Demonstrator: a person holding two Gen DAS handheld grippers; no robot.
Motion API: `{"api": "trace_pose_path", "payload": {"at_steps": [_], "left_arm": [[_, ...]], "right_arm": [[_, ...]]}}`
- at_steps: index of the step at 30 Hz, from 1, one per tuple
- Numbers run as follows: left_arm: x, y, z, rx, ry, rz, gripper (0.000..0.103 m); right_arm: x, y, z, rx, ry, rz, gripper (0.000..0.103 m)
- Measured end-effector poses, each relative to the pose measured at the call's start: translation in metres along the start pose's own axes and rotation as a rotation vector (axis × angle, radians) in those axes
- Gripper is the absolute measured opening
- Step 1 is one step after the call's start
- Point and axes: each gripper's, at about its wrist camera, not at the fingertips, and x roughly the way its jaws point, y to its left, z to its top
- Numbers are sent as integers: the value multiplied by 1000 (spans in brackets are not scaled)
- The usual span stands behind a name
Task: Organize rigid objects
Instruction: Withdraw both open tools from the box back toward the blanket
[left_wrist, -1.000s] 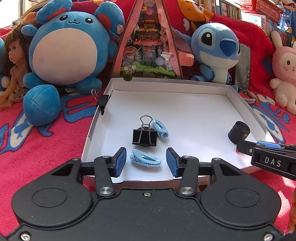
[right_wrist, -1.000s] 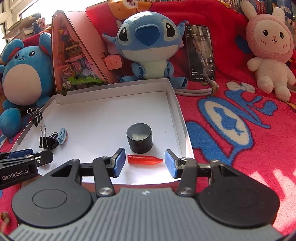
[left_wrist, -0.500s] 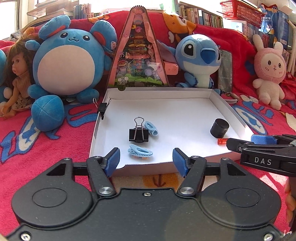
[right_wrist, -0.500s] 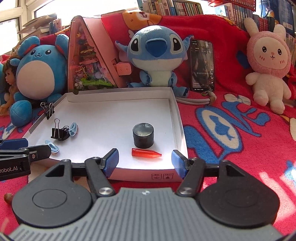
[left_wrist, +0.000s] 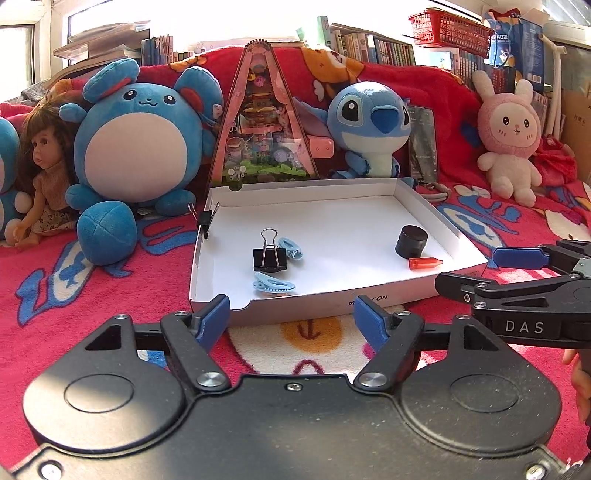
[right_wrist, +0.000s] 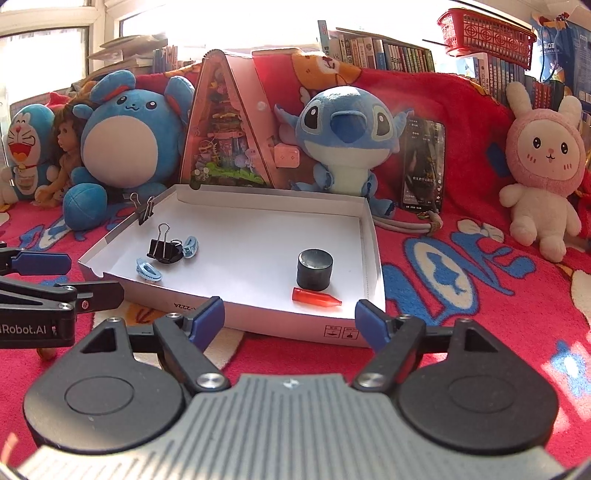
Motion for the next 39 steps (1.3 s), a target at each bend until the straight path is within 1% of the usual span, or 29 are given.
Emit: {"api": "trace_pose_path", "payload": {"at_steps": [12,17,27,32,39], "left_arm": [[-22,0,-16,15,-16,-12,75],[-26,3,-23,6,-9,-10,75],[-33,6,-34,2,-2,-2,75],[-34,7,-35,1,0,-4,75],[-40,9,-49,-11,16,-6,76]], "right_arm": [[-23,10,-14,-40,-33,32,91],[-30,11,-20,-49,-40,37,92],[-39,16,-29,-59,-38,42,93],[-43,19,-33,-70,-44,50,93],[-47,21,-42,-73,-39,54,93]]}}
